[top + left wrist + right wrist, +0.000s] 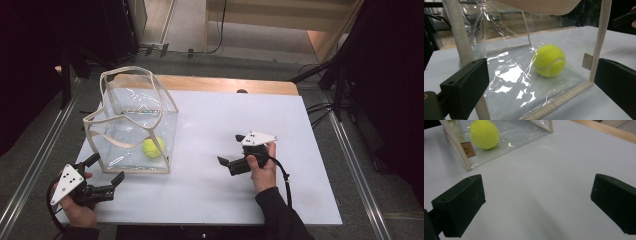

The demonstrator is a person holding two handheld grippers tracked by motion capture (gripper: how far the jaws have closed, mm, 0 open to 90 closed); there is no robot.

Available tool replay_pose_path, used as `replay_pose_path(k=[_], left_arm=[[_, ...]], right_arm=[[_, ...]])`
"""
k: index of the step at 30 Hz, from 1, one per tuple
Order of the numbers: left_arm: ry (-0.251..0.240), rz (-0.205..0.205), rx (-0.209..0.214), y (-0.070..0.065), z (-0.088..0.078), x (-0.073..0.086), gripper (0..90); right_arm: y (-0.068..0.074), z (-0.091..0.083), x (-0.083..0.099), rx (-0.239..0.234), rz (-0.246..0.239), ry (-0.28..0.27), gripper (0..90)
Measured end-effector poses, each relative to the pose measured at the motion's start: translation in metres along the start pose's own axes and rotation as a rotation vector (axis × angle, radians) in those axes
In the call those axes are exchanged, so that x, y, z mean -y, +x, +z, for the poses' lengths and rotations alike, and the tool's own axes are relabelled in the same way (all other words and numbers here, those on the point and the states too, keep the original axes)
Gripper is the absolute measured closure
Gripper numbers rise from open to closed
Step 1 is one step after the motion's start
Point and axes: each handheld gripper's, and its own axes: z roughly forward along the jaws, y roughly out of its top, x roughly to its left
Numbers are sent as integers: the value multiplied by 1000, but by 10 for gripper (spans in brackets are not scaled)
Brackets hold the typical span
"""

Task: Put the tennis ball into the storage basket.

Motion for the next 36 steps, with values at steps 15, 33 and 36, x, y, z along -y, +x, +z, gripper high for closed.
replay_pose_path(k=[15,33,36], left_arm=[[1,1,-6,0,0,0,0],[9,9,-8,-1,0,0,0],[9,11,-7,-1,0,0,0]], right_arm=[[-11,-34,30,54,44,-44,0],[-26,-70,64,92,78,-76,0],[-29,-77,69,108,92,-85,0]])
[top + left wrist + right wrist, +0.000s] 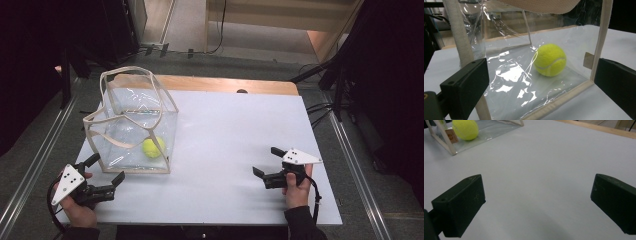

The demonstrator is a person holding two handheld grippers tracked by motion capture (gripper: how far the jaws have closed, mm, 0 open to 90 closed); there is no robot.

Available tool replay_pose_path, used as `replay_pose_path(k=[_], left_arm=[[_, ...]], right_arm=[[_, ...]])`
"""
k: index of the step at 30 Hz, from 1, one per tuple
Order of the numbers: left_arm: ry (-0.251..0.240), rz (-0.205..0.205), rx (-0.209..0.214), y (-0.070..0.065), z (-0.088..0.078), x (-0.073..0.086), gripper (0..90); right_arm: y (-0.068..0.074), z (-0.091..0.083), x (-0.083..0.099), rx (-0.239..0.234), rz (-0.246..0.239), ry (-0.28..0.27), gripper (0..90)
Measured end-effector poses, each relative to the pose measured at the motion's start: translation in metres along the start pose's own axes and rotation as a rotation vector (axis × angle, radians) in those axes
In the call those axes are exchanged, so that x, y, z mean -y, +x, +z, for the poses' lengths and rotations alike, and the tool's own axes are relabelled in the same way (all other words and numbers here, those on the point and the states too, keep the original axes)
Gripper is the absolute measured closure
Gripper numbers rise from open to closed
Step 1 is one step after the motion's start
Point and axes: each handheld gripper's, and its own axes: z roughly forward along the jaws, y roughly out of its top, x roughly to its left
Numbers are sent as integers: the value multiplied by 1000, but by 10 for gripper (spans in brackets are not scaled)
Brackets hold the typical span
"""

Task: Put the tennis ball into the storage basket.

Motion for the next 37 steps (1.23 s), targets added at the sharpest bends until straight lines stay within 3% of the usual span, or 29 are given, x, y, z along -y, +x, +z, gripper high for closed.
replay_pose_path(k=[12,28,37], left_arm=[[0,-1,1,0,1,0,0],[3,5,2,0,1,-1,0],[4,3,1,0,1,-1,0]], right_arm=[[-16,-26,16,64,19,-59,0],[-34,-59,37,186,101,-142,0],[-35,-60,39,195,108,-149,0]])
